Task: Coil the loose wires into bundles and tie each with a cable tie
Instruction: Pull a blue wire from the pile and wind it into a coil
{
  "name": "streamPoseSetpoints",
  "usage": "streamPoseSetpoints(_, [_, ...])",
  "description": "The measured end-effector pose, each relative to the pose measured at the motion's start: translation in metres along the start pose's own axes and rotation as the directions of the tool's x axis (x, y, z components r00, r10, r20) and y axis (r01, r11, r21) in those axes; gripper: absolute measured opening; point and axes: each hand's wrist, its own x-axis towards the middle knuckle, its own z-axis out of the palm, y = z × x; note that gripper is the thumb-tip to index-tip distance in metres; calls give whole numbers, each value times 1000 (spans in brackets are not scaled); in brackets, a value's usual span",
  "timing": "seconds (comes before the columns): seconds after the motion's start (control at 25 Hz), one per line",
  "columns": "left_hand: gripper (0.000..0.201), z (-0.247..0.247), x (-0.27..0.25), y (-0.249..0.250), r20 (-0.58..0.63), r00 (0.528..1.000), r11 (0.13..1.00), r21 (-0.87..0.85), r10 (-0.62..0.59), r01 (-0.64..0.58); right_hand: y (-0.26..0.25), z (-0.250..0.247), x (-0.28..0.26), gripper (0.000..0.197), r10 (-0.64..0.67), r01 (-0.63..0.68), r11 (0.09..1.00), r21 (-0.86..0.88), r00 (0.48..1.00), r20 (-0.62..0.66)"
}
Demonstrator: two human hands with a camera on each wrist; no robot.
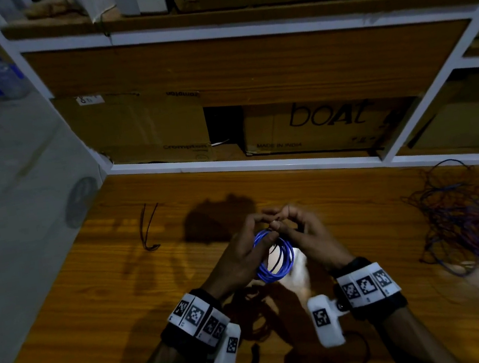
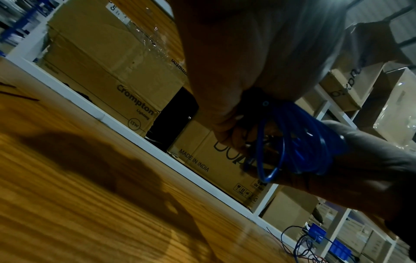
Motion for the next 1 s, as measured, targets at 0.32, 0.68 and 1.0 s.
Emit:
streamPoseSetpoints(0.32, [23,5,1,0,-22,999,998,55,28,-27,4,6,-2,6,-162,141,975,-170,980,-117])
streamPoseSetpoints(0.68, [29,12,-1,0,-59,992,994,43,108,-105,-8,-8,0,4,-107,78,973,-217,986,-125])
streamPoseSetpoints(1.0, [32,10,3,-2,-103,993,985,-158,54,-70,-5,1,2,15,-161,137,946,-295,985,-56])
